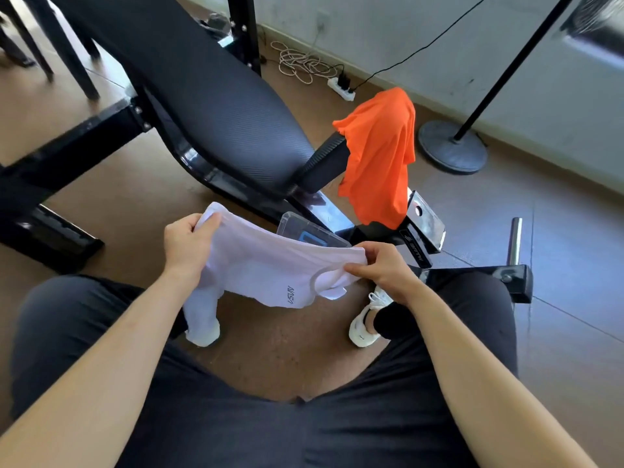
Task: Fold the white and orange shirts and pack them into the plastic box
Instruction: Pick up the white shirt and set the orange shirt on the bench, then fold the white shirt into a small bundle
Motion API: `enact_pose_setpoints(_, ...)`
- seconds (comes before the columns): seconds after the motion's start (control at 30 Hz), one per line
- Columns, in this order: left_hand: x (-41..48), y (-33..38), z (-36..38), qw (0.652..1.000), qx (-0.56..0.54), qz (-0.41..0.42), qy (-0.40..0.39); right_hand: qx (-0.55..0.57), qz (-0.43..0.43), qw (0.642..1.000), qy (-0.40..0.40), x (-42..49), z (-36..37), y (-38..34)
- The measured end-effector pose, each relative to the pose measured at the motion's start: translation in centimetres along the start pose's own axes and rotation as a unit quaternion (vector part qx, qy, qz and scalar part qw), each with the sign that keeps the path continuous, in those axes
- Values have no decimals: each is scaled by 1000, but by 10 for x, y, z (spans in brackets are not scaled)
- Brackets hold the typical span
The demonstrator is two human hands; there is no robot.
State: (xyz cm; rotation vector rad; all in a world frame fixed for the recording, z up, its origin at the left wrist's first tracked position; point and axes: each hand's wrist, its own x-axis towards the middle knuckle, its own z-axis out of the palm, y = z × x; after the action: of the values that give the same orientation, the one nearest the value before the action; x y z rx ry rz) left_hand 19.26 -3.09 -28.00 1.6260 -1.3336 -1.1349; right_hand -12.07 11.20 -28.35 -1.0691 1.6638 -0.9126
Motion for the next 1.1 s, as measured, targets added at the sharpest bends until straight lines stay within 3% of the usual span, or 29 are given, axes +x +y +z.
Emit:
enact_pose_setpoints(0.13,6,-6,-2,999,-14,-28,8,180,21,983,21,-2,-1,-10)
enact_pose_setpoints(0.23,6,-8,0,999,-22,-43,0,215,21,975,47,-2,-4,-18)
enact_pose_setpoints(0.4,6,-11,4,996,-37,-56,-64,119,-35,987,98,3,-10,-47)
enact_pose_setpoints(0.67,-24,15,16,976,-16,52,-213,-86,-138,986,26,19,8,-98)
enact_pose_setpoints(0.9,-44,30,29,937,-12,140,-320,-76,-157,984,-45,25,40,-112)
enact_pose_setpoints(1.1,-41,32,26,941,-38,189,-277,-47,-145,986,-64,25,61,-110)
